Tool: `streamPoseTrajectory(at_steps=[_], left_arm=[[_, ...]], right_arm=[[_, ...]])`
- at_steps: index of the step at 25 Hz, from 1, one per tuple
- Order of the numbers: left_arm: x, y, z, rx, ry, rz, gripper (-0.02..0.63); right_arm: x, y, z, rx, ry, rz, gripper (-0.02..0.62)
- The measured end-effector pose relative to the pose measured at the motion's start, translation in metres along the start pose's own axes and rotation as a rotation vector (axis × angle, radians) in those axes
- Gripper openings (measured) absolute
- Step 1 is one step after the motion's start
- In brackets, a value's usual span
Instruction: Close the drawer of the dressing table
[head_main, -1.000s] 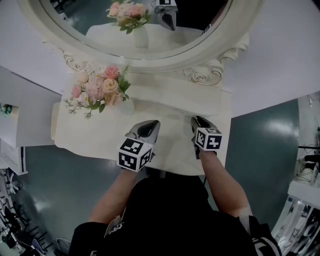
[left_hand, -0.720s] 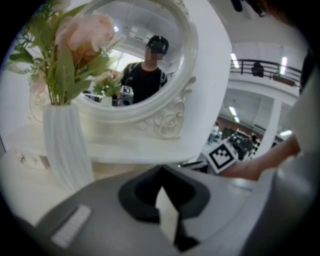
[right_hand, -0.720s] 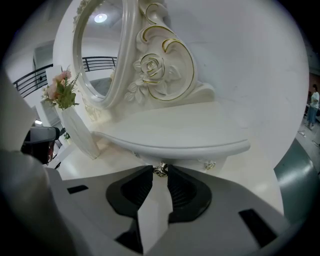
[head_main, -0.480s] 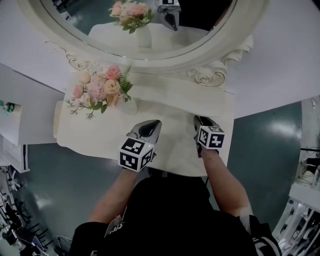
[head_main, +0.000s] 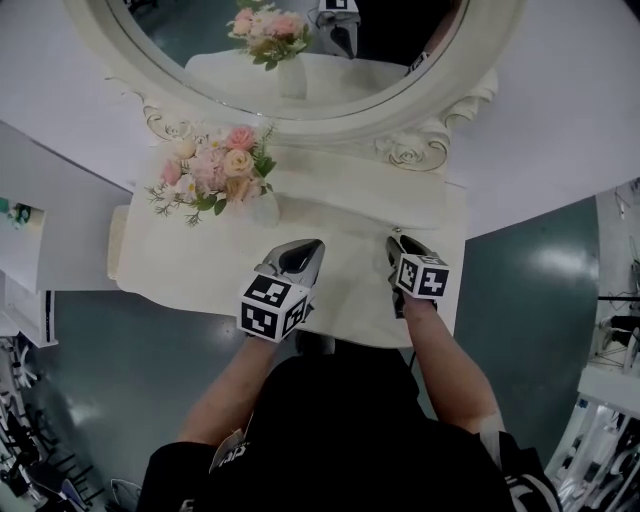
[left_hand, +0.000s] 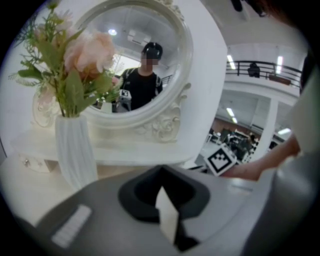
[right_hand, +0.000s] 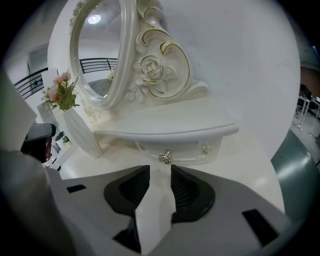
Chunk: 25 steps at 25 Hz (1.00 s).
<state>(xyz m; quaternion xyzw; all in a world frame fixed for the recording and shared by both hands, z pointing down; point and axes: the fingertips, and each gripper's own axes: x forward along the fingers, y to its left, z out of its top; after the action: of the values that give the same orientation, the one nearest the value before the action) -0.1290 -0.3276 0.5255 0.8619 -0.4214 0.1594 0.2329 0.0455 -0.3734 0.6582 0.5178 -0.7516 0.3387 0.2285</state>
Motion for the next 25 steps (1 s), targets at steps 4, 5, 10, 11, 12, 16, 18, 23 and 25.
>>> streamPoseTrajectory(at_steps=[4, 5, 10, 11, 12, 16, 18, 23, 25], left_arm=[[-0.017, -0.008, 0.001, 0.023, -0.027, -0.017, 0.009], [-0.023, -0.010, 0.001, 0.030, -0.034, -0.022, 0.009], [-0.058, -0.021, -0.008, 0.056, -0.052, -0.035, 0.011], [-0.065, -0.023, -0.010, 0.057, -0.055, -0.038, 0.009], [-0.071, -0.024, -0.012, 0.058, -0.060, -0.041, 0.011], [-0.096, -0.029, -0.013, 0.075, -0.083, -0.049, 0.009], [-0.105, -0.030, -0.012, 0.082, -0.100, -0.046, 0.011], [-0.114, -0.031, -0.009, 0.074, -0.136, -0.044, 0.009], [-0.115, -0.033, -0.009, 0.073, -0.140, -0.043, 0.011]], right_arm=[[-0.019, 0.008, -0.002, 0.003, -0.038, -0.013, 0.117], [-0.025, 0.012, -0.001, 0.005, -0.052, -0.012, 0.114], [-0.059, 0.035, -0.003, 0.007, -0.125, -0.012, 0.106], [-0.066, 0.040, -0.004, 0.005, -0.135, -0.014, 0.104], [-0.072, 0.044, -0.007, 0.002, -0.142, -0.017, 0.101], [-0.096, 0.060, -0.019, -0.007, -0.153, -0.023, 0.094], [-0.106, 0.066, -0.024, -0.011, -0.154, -0.022, 0.091], [-0.127, 0.068, -0.024, -0.013, -0.179, -0.026, 0.083], [-0.134, 0.067, -0.022, -0.009, -0.190, -0.021, 0.078]])
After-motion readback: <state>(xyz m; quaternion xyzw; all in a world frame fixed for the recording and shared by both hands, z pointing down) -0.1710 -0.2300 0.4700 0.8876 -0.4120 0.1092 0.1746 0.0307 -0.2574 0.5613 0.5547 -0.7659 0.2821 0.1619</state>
